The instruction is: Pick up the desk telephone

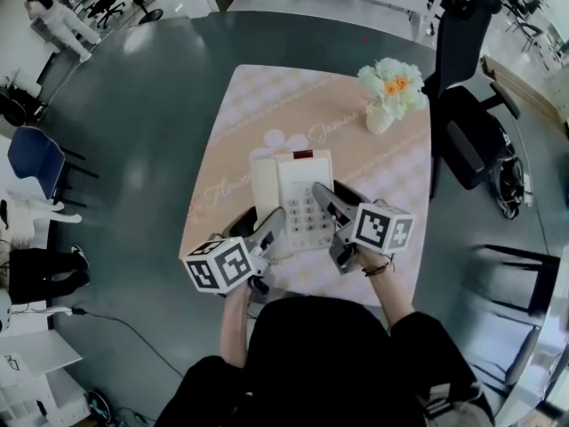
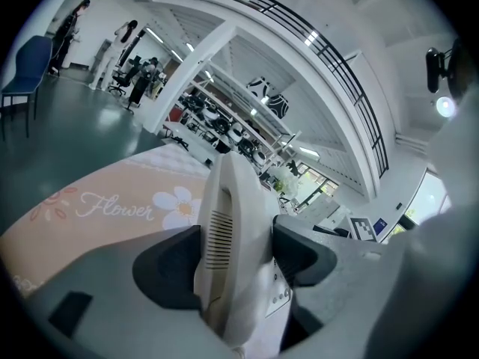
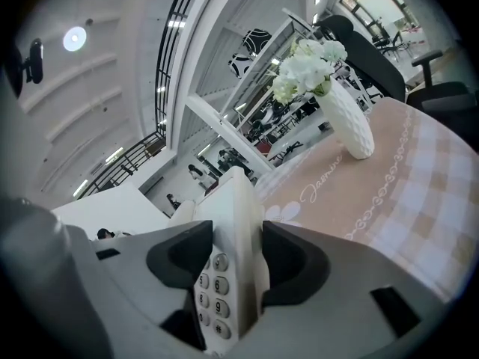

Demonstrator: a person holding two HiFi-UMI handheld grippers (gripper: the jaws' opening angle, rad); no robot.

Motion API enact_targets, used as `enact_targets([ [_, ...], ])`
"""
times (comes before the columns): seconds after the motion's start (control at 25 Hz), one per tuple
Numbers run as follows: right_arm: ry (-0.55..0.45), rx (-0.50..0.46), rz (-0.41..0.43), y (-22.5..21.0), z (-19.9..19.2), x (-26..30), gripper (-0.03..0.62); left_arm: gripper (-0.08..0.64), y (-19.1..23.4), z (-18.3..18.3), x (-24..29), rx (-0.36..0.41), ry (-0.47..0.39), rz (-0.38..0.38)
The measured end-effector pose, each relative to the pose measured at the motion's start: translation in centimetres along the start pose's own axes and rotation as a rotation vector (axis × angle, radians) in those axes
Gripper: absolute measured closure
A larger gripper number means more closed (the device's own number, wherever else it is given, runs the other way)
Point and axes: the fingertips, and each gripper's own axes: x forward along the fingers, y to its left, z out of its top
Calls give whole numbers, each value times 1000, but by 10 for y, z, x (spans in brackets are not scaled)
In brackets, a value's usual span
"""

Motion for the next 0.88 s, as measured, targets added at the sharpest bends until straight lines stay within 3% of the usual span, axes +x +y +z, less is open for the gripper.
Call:
enact_targets([
  [0.88, -98, -62, 50, 48, 28, -35, 400, 267, -44, 24, -39, 54, -82, -33],
])
